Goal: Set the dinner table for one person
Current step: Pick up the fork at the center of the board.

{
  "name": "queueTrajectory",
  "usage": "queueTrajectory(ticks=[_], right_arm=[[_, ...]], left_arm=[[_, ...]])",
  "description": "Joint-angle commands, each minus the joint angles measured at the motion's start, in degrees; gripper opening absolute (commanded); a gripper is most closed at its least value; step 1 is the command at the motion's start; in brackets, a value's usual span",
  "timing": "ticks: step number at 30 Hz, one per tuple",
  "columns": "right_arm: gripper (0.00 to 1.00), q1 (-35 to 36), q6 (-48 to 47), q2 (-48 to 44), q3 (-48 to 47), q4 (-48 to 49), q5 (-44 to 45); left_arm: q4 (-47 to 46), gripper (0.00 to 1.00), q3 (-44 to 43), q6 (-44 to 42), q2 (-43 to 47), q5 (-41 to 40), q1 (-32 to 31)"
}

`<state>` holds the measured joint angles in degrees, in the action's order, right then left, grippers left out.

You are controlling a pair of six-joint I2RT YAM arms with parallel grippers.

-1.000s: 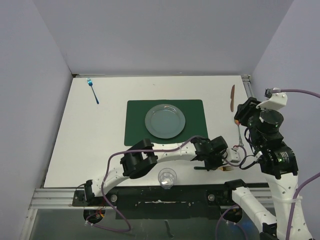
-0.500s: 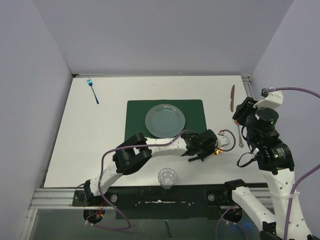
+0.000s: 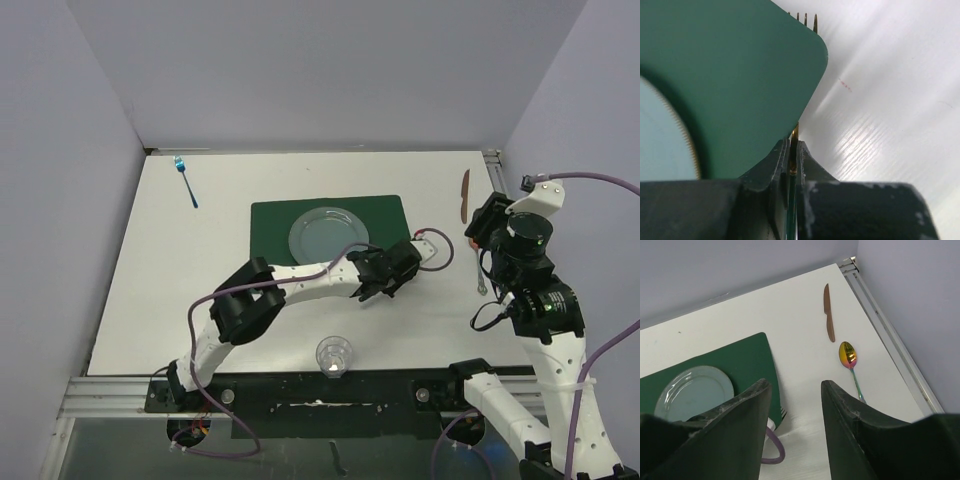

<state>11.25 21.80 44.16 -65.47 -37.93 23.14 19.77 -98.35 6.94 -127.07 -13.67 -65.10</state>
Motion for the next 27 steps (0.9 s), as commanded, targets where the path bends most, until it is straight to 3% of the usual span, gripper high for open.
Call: queueTrajectory(ticks=[1, 11, 17, 27], right_arm=[[0.45, -0.3, -0.3, 0.8, 0.2, 3.7, 1.7], [0.45, -0.5, -0.1, 2.7, 0.4, 5.4, 0.8], [0.45, -0.4, 0.2, 3.8, 0.7, 6.1, -0.4], [0.45, -0.5, 1.0, 4.9, 2.3, 7.4, -2.5]], left_arm=[[-3.2, 0.00, 1.2, 0.9, 9.7, -4.4, 0.4], [-6.5, 0.00, 9.2, -0.3, 24.1, -0.8, 0.9], [-2.0, 0.00, 10.2, 1.3, 27.4, -10.4, 2.9], [11.2, 0.00, 12.4, 19.6, 25.0, -25.5, 17.5]])
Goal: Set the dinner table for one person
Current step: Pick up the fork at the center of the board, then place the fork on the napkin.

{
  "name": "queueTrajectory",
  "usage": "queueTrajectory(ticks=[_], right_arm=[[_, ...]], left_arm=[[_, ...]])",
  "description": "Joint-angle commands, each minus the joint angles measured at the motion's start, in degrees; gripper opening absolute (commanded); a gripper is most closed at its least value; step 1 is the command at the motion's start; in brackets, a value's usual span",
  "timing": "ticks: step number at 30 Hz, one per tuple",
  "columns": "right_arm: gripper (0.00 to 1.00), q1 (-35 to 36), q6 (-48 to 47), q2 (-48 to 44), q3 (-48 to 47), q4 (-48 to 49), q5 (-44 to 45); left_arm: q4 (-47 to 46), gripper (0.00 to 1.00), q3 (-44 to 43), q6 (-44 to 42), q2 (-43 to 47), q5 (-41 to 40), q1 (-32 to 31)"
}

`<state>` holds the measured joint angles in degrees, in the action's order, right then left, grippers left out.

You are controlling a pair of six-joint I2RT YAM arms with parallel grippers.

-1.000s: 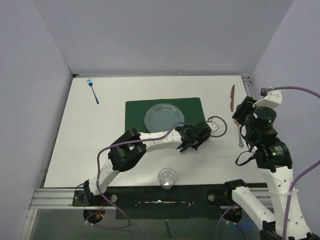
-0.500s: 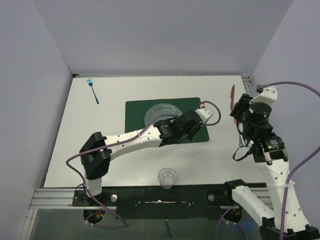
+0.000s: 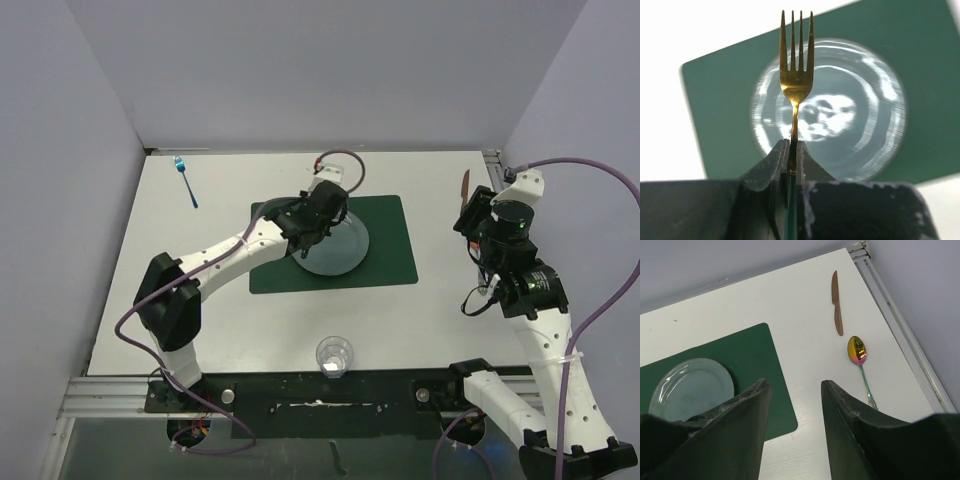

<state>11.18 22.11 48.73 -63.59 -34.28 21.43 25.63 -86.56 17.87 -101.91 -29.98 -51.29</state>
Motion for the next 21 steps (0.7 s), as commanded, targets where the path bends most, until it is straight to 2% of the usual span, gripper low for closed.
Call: queueTrajectory(ticks=[1, 5, 14, 21], right_arm=[[0.45, -0.5, 0.6, 0.3, 0.5, 3.9, -0.8], [0.45, -0.5, 0.3, 0.3, 0.8, 4.4, -0.6], [0.45, -0.7, -0.8, -0.8, 1.8, 4.0, 0.1], [0.45, -1.0, -1.6, -2.6, 2.3, 3.3, 1.6]], left_arm=[[6.3, 0.00, 1.0, 10.0, -0.7, -11.1, 4.4], [12.1, 0.00, 0.7, 17.0, -3.9, -16.2, 6.1], [23.4, 0.00, -0.4, 31.6, -14.2, -20.4, 7.2], [15.0, 0.00, 8.2, 32.2, -10.0, -14.5, 11.4]])
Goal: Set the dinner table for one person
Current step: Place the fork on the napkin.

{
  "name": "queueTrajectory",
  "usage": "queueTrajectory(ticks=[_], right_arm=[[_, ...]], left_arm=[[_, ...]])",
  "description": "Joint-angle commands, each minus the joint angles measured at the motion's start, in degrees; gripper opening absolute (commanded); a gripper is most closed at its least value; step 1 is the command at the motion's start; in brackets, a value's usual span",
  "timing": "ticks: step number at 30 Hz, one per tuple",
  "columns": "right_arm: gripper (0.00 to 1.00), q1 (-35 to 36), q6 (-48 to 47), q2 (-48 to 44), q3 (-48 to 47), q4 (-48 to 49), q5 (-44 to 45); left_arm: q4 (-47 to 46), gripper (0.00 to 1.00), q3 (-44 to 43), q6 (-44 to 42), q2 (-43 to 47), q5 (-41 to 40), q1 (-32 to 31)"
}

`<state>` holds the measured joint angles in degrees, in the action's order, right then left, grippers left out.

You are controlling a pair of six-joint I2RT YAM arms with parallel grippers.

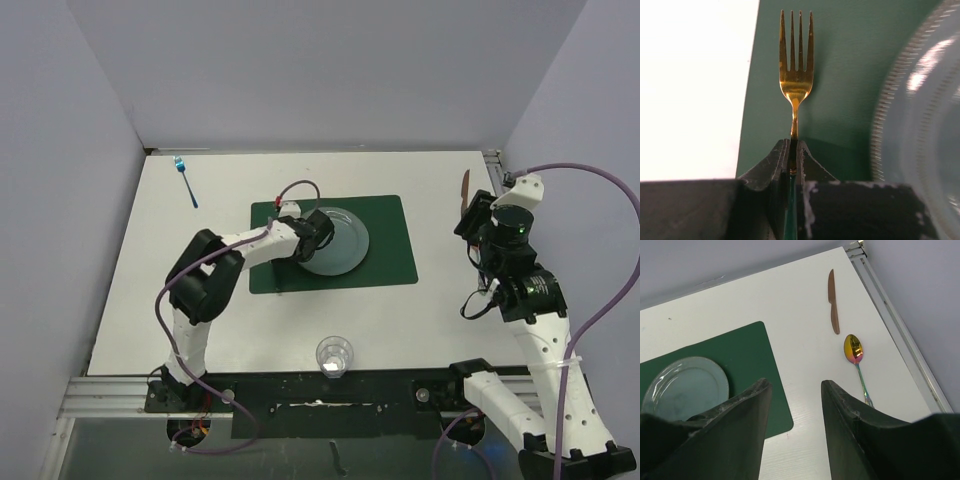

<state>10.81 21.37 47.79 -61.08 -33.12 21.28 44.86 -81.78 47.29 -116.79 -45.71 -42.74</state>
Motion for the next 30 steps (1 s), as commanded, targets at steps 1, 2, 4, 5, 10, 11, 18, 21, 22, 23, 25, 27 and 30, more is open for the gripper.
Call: queueTrajectory(ticks=[1, 2, 4, 5, 10, 11, 18, 21, 22, 23, 25, 27, 30], right_arm=[[0.45, -0.6, -0.7, -1.7, -0.2, 2.3, 1.5], [0.45, -0.6, -0.6, -1.6, -0.2, 2.4, 1.3], [0.45, -0.7, -0.3, -1.2, -0.2, 2.5, 0.9], [0.45, -0.7, -0.2, -1.0, -0.2, 2.6, 0.7], [0.45, -0.8, 0.1, 0.1, -0.2, 2.4, 0.0], [0.45, -0.8, 0.1, 0.3, -0.2, 2.4, -0.1], [0.45, -0.9, 0.1, 0.5, -0.6, 2.3, 0.2], [0.45, -0.8, 0.0, 0.7, -0.7, 2.3, 0.3], [0.45, -0.8, 0.0, 0.7, -0.7, 2.3, 0.3], [0.45, -0.8, 0.1, 0.8, -0.7, 2.4, 0.3], [0.45, -0.8, 0.1, 0.9, -0.5, 2.4, 0.2], [0.45, -0.8, 0.2, 0.9, -0.4, 2.5, 0.1], [0.46, -0.8, 0.2, 1.0, -0.3, 2.6, -0.1]], left_arm=[[-5.8, 0.00, 5.0, 2.2, 5.7, 2.0, 3.4], [-7.3, 0.00, 6.1, 1.3, 6.8, 2.8, 3.9], [-10.2, 0.00, 7.5, -0.4, 7.7, 3.9, 4.8], [-11.4, 0.00, 7.8, -1.6, 7.7, 4.4, 5.1], [-13.8, 0.00, 5.6, -6.3, 5.6, 4.4, 5.3], [-14.3, 0.00, 5.1, -7.1, 5.2, 4.5, 5.3], [-16.9, 0.00, 1.7, -13.1, 2.9, 6.0, 6.1], [-17.9, 0.00, 1.7, -14.6, 2.7, 6.7, 6.9], [-18.7, 0.00, 2.2, -15.3, 2.8, 7.3, 7.3], [-19.4, 0.00, 2.5, -15.9, 2.9, 7.9, 7.6], [-20.0, 0.00, 3.0, -16.4, 2.9, 8.6, 8.3], [-20.3, 0.00, 3.4, -16.6, 2.8, 9.1, 8.7], [-21.6, 0.00, 4.3, -17.0, 2.6, 10.0, 8.8]])
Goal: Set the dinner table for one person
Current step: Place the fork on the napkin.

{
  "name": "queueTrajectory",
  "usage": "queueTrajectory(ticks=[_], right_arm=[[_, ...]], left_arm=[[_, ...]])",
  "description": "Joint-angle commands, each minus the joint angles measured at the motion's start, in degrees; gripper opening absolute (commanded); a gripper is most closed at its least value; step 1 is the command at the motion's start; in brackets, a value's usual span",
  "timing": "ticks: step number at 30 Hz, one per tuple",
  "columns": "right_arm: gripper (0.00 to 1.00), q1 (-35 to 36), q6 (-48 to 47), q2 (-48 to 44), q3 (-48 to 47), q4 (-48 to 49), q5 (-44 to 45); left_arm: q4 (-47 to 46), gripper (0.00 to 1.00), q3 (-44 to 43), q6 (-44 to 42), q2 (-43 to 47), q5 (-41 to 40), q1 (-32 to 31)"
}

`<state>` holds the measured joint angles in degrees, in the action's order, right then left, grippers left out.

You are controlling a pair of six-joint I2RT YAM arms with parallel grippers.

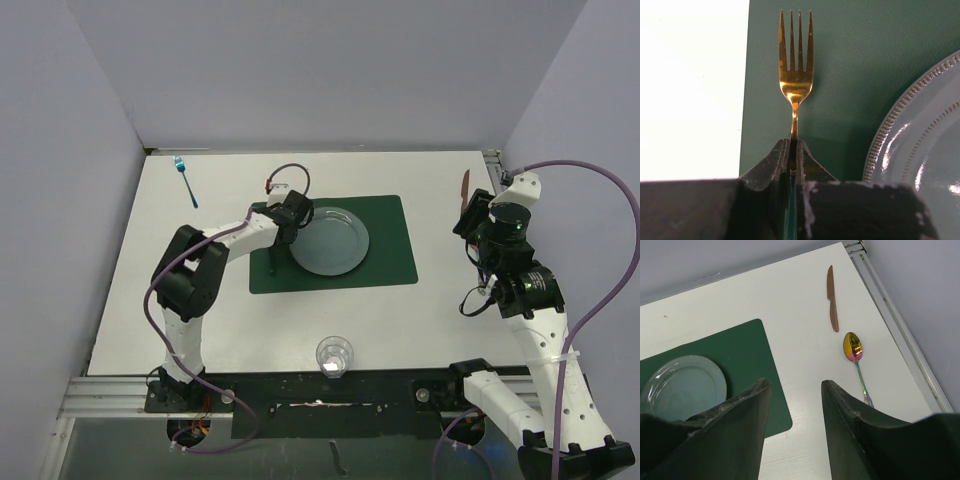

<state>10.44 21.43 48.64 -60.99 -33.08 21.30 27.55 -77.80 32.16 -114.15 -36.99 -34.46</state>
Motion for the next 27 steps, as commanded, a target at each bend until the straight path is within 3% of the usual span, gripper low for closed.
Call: queueTrajectory(ticks=[1, 27], right_arm=[[0.46, -0.4, 0.1, 0.2, -0.4, 2.6, -0.1], [0.46, -0.6, -0.3, 1.5, -0.9, 2.2, 0.0]], left_arm=[[-4.9, 0.00, 0.6, -2.0, -0.2, 1.6, 0.5], [-7.5, 0.00, 0.0, -1.3, -1.2, 7.3, -0.4]])
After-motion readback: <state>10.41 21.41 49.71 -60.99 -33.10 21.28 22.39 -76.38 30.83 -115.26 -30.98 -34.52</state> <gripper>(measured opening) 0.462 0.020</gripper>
